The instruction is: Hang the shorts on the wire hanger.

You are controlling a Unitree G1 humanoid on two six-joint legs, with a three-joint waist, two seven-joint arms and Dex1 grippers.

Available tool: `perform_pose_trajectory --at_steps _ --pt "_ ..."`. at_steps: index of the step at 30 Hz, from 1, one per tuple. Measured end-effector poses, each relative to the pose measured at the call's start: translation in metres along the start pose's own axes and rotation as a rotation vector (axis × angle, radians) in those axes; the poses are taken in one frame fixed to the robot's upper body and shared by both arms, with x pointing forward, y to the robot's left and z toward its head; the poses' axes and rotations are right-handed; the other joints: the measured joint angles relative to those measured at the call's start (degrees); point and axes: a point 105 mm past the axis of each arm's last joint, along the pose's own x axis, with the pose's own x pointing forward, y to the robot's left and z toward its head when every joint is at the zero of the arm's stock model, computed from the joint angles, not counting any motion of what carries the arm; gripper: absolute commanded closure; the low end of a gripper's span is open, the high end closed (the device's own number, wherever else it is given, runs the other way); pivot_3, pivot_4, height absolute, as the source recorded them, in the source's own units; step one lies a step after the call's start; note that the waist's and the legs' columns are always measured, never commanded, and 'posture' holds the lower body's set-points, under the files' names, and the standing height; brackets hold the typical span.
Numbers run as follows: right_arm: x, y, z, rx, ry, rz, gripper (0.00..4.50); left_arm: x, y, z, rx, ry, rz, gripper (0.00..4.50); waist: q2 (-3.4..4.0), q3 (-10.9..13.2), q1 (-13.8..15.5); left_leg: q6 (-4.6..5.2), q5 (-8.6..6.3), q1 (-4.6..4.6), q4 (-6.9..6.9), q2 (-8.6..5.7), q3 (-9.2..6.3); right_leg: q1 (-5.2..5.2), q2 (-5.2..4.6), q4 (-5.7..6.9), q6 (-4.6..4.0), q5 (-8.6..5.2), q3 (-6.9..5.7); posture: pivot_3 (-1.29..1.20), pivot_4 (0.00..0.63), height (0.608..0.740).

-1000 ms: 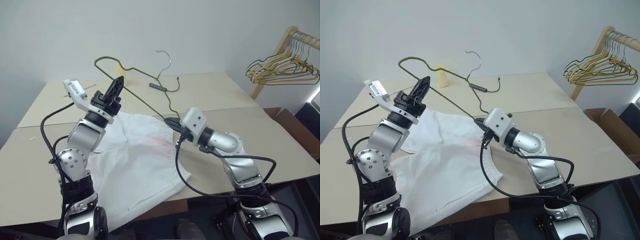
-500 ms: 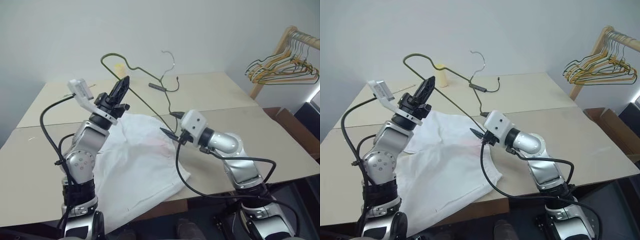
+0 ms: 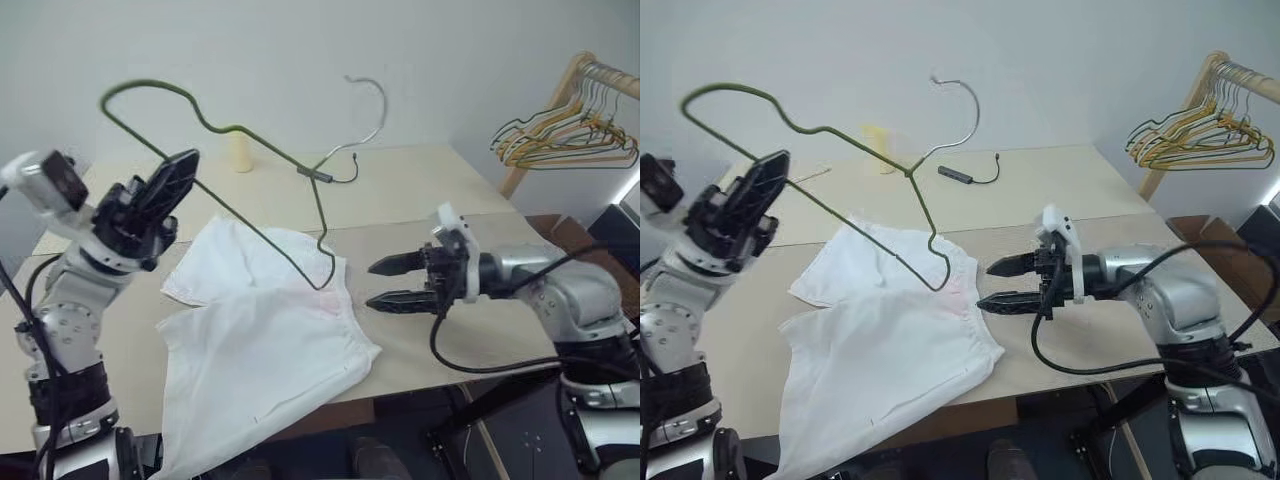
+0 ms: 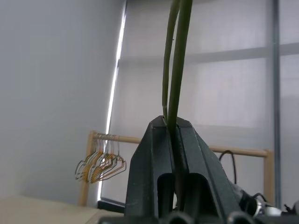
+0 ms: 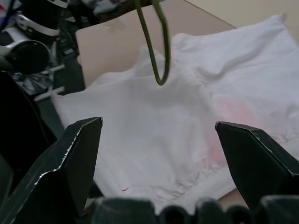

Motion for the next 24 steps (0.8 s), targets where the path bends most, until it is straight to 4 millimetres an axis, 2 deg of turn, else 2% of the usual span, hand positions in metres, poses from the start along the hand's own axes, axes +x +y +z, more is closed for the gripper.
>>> perform_pose_trajectory --at_steps 4,5,9,18,24 --pt "0.014 0.0 0.004 0.015 0.005 0.063 0.02 0.007 -0.005 0.004 0.0 -0.016 -0.067 4.5 0.0 -0.01 0.07 0.0 0.0 -0.07 -0.04 0.0 -0.05 -0.06 0.02 0.0 -0.07 0.04 0.0 -0.09 0.0 0.74" --pt "0.017 0.001 0.003 0.018 0.007 0.07 0.02 0.007 -0.004 0.002 -0.008 -0.019 -0.069 4.5 0.0 0.0 0.13 0.0 -0.01 -0.14 -0.04 0.0 -0.06 -0.1 0.01 0.0 -0.3 0.17 0.0 -0.09 0.0 0.74" --pt "0.034 0.0 0.003 0.021 -0.015 0.082 0.02 0.009 -0.003 -0.007 -0.04 -0.03 -0.08 4.5 0.0 -0.01 0.22 -0.01 -0.01 -0.4 0.01 -0.04 -0.07 -0.3 -0.05 -0.02 -0.31 0.22 -0.01 -0.09 0.0 0.74" --pt "0.042 0.006 0.011 0.013 -0.041 0.079 0.02 0.008 -0.001 -0.013 -0.032 -0.006 -0.068 4.5 0.0 0.0 0.24 -0.01 -0.01 -0.38 0.02 -0.03 -0.08 -0.32 -0.03 0.04 -0.31 0.22 -0.02 -0.09 0.0 0.74" --pt "0.045 0.01 0.014 -0.017 -0.041 0.074 1.87 0.008 -0.001 -0.013 -0.018 -0.003 -0.067 4.5 0.0 0.0 0.18 -0.01 -0.01 -0.38 0.01 -0.02 -0.09 -0.32 -0.02 0.03 -0.31 0.22 -0.02 -0.09 0.0 0.74"
